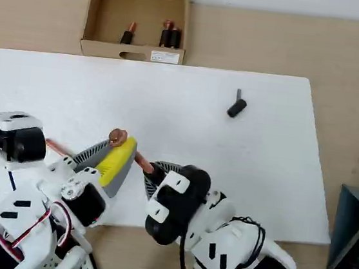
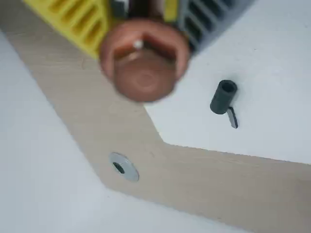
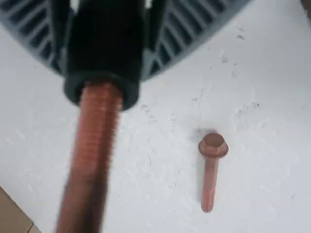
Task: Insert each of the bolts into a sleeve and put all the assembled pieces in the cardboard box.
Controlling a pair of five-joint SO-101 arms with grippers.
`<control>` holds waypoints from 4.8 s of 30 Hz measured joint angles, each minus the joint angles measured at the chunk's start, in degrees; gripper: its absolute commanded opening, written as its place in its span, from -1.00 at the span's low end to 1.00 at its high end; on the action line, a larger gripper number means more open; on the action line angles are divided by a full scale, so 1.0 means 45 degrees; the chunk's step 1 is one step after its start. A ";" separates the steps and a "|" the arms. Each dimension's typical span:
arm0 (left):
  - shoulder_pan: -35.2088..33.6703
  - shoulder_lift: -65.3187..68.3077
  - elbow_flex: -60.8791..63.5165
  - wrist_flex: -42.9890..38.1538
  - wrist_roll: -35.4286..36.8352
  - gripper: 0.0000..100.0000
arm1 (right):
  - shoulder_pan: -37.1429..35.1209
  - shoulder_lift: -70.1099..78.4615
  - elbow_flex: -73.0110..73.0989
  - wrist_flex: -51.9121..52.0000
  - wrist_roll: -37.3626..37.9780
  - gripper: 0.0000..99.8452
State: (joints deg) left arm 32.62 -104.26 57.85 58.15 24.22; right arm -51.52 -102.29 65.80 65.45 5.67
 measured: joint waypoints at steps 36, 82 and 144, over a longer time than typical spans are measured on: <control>0.3321 -0.0020 -0.0840 0.4708 -0.2247 -0.70 | -0.0078 0.0000 0.0293 0.0039 0.0020 -0.98; -0.9905 0.0059 0.8303 0.0098 -0.5744 -1.00 | 0.5509 1.5082 -0.9944 -0.2716 -0.1954 -0.98; -0.9807 0.0078 0.8459 -0.0469 -0.4669 -1.00 | 0.6603 3.3758 -3.0418 -0.2168 0.3145 -0.70</control>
State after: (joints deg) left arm -11.52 -103.91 95.91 56.04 3.21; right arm -21.80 49.63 -71.08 55.69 19.82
